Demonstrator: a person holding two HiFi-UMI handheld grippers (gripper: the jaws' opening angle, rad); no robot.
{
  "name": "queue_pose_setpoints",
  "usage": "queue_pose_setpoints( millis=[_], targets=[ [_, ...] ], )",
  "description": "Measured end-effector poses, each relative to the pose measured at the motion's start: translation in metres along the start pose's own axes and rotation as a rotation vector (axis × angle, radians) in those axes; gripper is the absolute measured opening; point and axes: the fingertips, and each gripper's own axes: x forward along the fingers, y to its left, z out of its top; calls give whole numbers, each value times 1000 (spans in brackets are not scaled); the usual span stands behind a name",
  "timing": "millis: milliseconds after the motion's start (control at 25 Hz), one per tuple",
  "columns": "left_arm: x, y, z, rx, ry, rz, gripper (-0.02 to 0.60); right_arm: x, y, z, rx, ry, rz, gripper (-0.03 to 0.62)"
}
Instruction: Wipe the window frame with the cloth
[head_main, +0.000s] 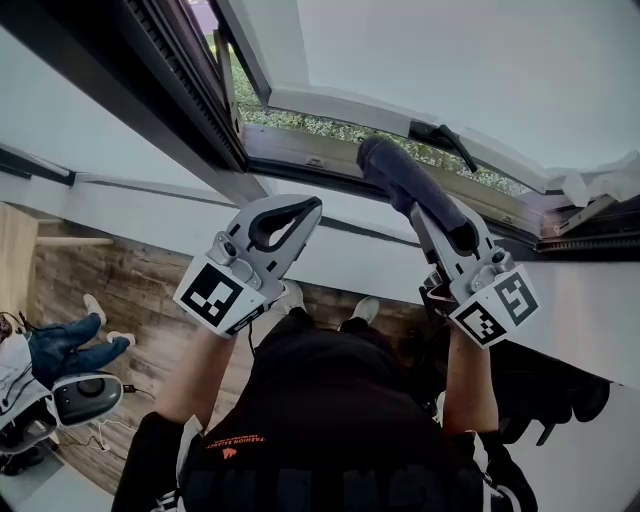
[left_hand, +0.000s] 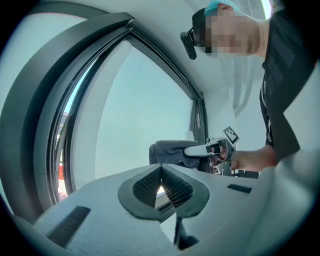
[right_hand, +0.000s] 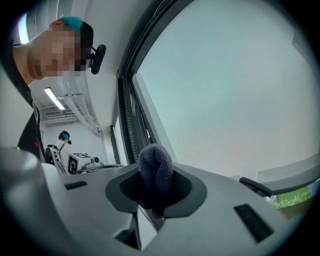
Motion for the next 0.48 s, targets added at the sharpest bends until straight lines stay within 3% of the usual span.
queue_pose_setpoints(
  millis=[120, 280, 480],
  targets=[
    [-4, 4, 2, 17, -11, 9, 20, 4, 3, 4, -15, -8, 3, 67],
    [-9, 8, 1, -24, 10, 32, 20, 16, 9, 9, -45, -14, 19, 67],
    [-21, 18, 0, 11, -16, 47, 20, 34, 20, 10, -66, -4, 47, 67]
  ],
)
